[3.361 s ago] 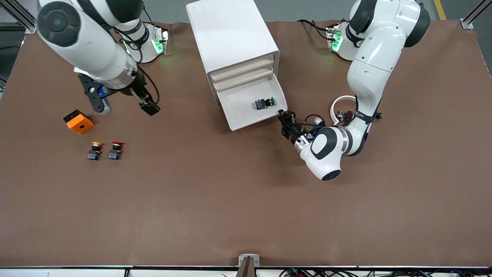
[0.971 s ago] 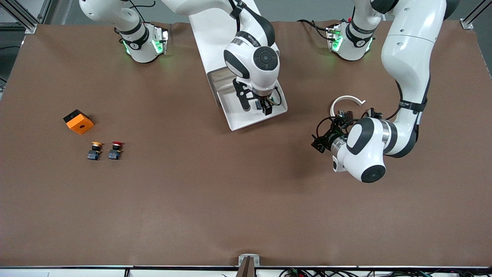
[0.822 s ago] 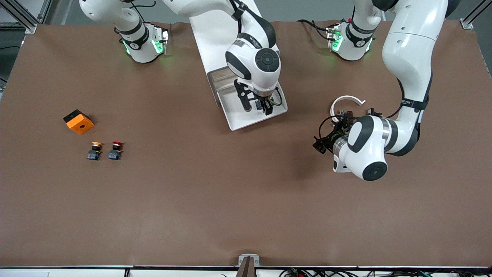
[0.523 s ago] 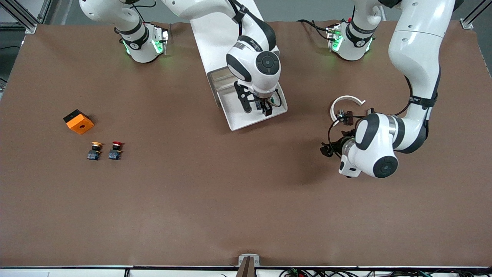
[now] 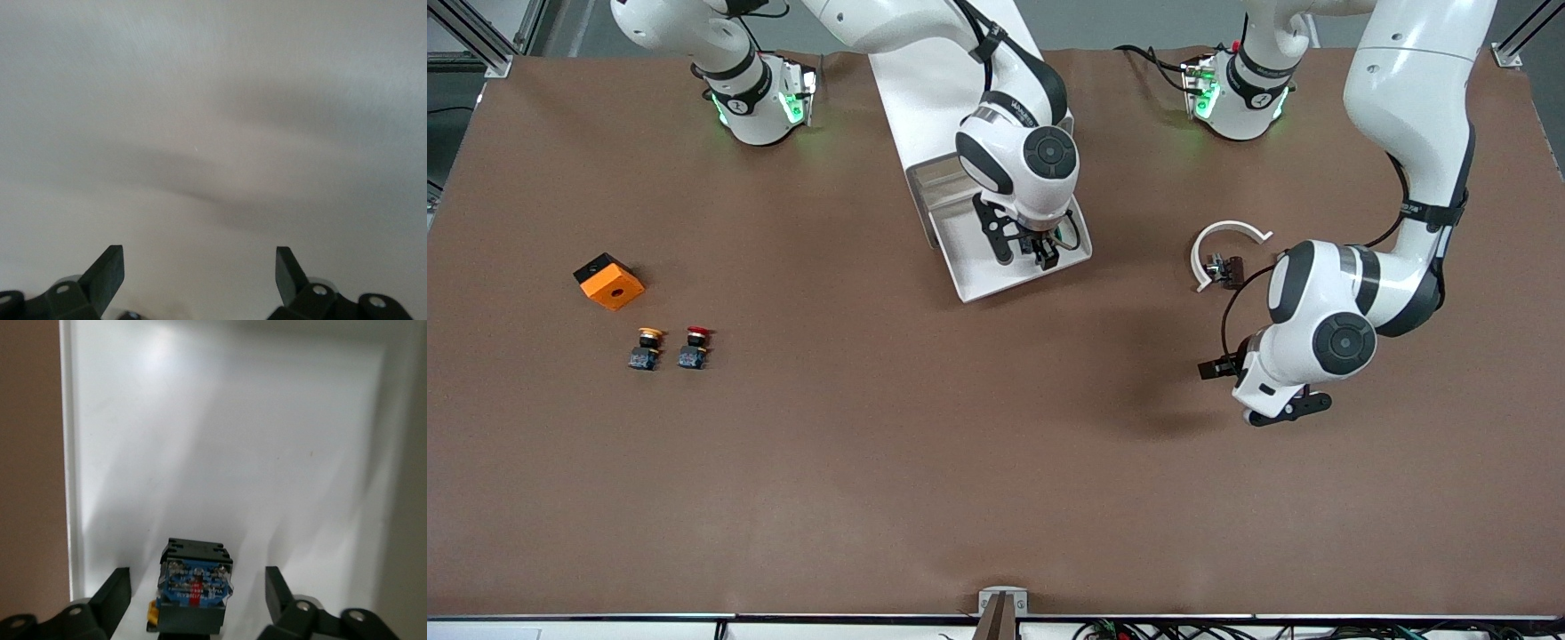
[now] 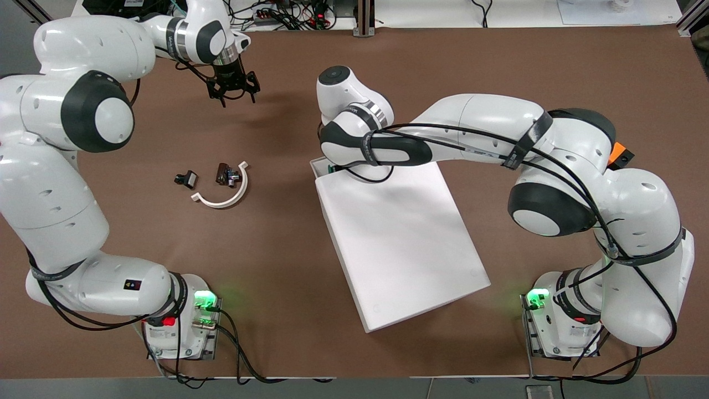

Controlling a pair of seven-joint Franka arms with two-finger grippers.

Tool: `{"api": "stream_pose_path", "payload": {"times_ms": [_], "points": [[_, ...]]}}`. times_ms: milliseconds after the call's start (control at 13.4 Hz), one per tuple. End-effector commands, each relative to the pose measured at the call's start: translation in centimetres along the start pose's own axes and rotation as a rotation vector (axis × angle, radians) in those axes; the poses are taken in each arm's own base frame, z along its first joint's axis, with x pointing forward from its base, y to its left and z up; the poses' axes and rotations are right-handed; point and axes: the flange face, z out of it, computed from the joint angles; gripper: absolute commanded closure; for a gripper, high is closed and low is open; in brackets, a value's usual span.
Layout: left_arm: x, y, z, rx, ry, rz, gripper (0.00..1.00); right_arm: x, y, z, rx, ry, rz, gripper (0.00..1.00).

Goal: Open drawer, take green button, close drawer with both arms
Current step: 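Lift the green button with the right gripper while the left gripper withdraws, then carry the green button with the right gripper toward the red button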

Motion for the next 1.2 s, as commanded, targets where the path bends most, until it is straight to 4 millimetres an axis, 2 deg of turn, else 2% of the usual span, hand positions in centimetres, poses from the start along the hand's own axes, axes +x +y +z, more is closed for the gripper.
{"api": "stream_pose_path", "payload": {"times_ms": [0,149,224,373,523,672,747,822,896,971,1120], "points": [[0.0,-1.4,-1.8,0.019,0.077,0.042,0.00,-0.7,-0.3,-0.1,0.006,-0.006,-0.020,1.00],[0.6,-1.8,-2.7,0.025,0.092,0.081,0.00,-0.6,-0.4,-0.6,0.013,-0.011,-0.017,1.00],[0.7,-2.2,-4.0,0.024,0.104,0.112,0.00,-0.5,-0.8,-1.3,0.022,-0.017,-0.014,1.00],[1.0,-6.2,-7.9,0.009,0.123,0.123,0.00,-0.2,-1.3,-2.9,0.035,-0.025,-0.020,1.00],[0.4,-8.3,-11.0,-0.003,0.124,0.166,0.00,0.4,-1.4,-5.7,0.013,-0.008,-0.123,1.00],[-0.2,-11.1,-14.4,-0.036,0.147,0.137,0.00,3.8,-3.1,-8.9,-0.024,-0.005,-0.246,1.00],[-0.7,-11.6,-15.7,-0.033,0.152,0.141,0.00,5.1,-3.3,-10.3,-0.041,0.005,-0.303,1.00],[-1.1,-12.2,-16.8,-0.029,0.155,0.155,0.00,6.8,-3.5,-12.7,-0.021,0.012,-0.363,1.00],[-1.3,-13.9,-17.6,-0.026,0.150,0.168,0.00,8.8,-3.8,-15.0,0.005,0.013,-0.435,1.00],[-1.5,-15.5,-18.6,-0.024,0.157,0.186,0.00,11.1,-4.0,-16.1,-0.004,0.010,-0.490,1.00],[-2.4,-16.8,-20.5,-0.025,0.160,0.192,0.00,15.3,-4.4,-17.7,-0.025,0.006,-0.607,1.00]]}}
